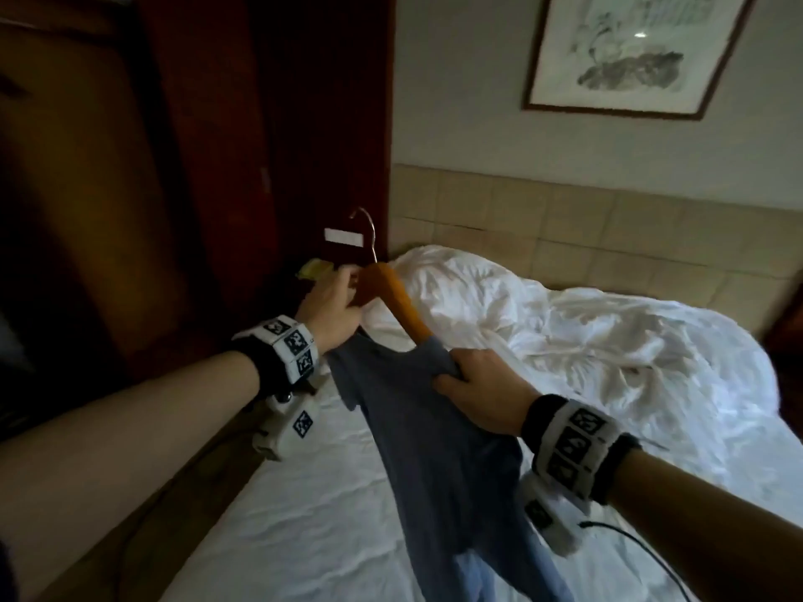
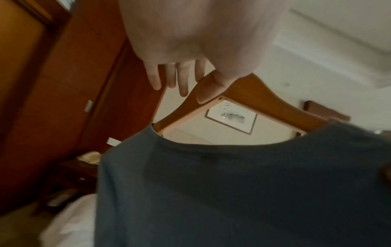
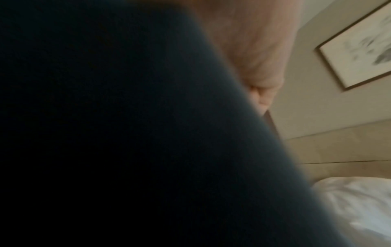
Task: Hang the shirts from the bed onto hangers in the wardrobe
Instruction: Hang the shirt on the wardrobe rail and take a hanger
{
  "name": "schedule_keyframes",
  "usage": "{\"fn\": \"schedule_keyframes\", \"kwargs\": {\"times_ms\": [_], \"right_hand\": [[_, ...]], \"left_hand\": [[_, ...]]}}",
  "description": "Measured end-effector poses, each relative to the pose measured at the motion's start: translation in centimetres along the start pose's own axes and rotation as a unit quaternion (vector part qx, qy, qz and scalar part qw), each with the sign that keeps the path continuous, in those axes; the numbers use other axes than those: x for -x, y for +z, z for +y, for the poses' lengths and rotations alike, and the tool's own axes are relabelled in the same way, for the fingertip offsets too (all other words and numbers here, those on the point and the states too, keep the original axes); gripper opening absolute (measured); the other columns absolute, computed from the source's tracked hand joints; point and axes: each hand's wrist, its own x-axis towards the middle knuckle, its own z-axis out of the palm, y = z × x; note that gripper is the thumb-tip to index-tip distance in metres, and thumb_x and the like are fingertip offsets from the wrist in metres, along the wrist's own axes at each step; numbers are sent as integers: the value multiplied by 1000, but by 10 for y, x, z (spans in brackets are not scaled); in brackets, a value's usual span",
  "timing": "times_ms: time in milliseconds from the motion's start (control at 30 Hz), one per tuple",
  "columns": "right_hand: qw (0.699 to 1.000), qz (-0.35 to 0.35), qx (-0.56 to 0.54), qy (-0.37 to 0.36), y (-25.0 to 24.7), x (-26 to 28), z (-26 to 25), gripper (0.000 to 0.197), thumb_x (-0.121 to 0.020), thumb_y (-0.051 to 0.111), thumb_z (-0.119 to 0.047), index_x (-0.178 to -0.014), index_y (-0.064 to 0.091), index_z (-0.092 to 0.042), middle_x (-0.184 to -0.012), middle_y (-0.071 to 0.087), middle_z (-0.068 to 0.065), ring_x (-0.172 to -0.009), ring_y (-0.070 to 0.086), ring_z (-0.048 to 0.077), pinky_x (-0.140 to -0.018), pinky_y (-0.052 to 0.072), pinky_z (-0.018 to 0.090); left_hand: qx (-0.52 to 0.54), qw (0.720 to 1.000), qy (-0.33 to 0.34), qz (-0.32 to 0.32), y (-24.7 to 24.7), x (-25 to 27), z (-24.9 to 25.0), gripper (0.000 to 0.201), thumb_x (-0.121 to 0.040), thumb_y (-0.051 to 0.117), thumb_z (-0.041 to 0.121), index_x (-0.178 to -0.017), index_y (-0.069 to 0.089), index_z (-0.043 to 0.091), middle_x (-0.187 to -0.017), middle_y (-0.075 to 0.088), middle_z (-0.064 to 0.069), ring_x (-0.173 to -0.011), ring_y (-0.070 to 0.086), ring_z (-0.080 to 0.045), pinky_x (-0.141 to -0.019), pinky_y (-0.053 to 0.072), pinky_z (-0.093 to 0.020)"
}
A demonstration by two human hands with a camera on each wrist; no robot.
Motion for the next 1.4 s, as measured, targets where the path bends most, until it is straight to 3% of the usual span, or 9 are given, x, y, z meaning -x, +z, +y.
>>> {"fn": "schedule_keyframes", "kwargs": {"times_ms": [200,367,500,700,867,967,1133,1233,1400], "right_hand": [[989,-89,-52,-108,56,-58,-105,32,-99,51,-21,-71,49,-5,-57,44,2,-47,38,13,-46,32,21],[963,-159,-110,-190,104,-78,-239,43,-99,52,-14,-58,39,-11,-51,39,0,-44,34,11,-44,32,22],[942,-180,-116,-259,147,-67,-357,39,-100,50,-17,-64,37,-11,-59,37,7,-52,35,18,-46,28,25],[910,-193,-114,-350,224,-13,-540,35,-97,51,-25,-65,50,-12,-63,52,4,-55,49,15,-43,28,23],[870,-224,-158,-410,285,55,-683,34,-97,51,-20,-66,51,-6,-64,52,8,-54,47,17,-34,28,17],[848,-251,-149,-443,318,98,-761,34,-96,52,-21,-65,47,-8,-61,48,8,-52,44,19,-41,29,26],[810,-291,-136,-491,381,161,-882,31,-94,56,-25,-68,52,-9,-60,49,4,-50,46,19,-46,29,26],[787,-304,-133,-520,419,197,-946,30,-93,58,-28,-81,65,-1,-71,59,7,-59,53,19,-50,35,28],[755,-317,-131,-559,492,246,-1049,25,-92,60,-29,-83,63,-6,-83,62,11,-73,56,28,-53,33,28]], "left_hand": [[-122,980,-156,23,-109,91,-91,74,-96,55,24,-157,12,21,-160,21,-7,-147,21,-25,-119,25,-44],[-155,941,-276,123,-237,196,-150,73,-99,54,29,-157,12,14,-162,19,-11,-147,23,-27,-117,25,-37],[-188,895,-356,193,-324,298,-191,75,-99,53,33,-158,10,12,-162,16,-12,-148,21,-29,-117,23,-37],[-225,823,-452,259,-428,462,-245,78,-95,54,38,-157,12,16,-161,20,-12,-147,22,-29,-117,27,-43],[-298,758,-505,284,-500,594,-270,76,-99,49,39,-158,7,16,-164,11,-8,-152,8,-24,-120,19,-46],[-303,727,-547,283,-541,671,-285,76,-99,47,42,-158,6,15,-164,11,-6,-151,9,-25,-120,19,-48],[-292,673,-592,334,-595,769,-314,75,-99,49,40,-157,8,16,-165,11,-3,-152,5,-21,-120,16,-43],[-285,649,-615,346,-618,823,-338,76,-99,49,40,-158,7,16,-165,10,-3,-152,5,-21,-121,17,-43],[-283,610,-655,345,-660,911,-395,75,-100,47,40,-158,7,15,-165,9,-5,-153,3,-22,-120,13,-45]]}}
